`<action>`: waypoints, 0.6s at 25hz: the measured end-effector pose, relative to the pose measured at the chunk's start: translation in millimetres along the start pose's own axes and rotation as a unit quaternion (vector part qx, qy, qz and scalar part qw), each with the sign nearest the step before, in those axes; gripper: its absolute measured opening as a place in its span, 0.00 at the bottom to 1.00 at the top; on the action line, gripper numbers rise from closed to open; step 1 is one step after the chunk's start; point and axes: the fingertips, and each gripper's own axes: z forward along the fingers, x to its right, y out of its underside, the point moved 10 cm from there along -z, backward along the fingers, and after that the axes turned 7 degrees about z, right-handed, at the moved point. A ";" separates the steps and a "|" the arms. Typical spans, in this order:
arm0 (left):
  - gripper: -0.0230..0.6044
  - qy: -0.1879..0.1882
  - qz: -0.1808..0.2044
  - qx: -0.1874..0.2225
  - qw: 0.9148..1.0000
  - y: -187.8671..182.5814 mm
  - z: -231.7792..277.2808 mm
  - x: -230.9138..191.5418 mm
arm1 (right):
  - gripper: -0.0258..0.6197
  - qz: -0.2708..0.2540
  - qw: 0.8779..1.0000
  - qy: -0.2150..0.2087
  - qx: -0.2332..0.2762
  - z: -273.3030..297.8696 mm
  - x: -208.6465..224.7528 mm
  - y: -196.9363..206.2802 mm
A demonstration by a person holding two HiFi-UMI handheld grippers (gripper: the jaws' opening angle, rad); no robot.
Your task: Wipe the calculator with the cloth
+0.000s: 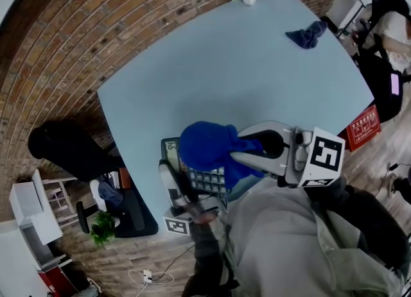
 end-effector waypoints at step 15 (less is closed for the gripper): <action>0.11 0.046 -0.108 0.035 0.992 3.8 1.0 -6.5 | 0.14 0.182 0.956 -0.231 -0.025 7.7 -20.5 59.6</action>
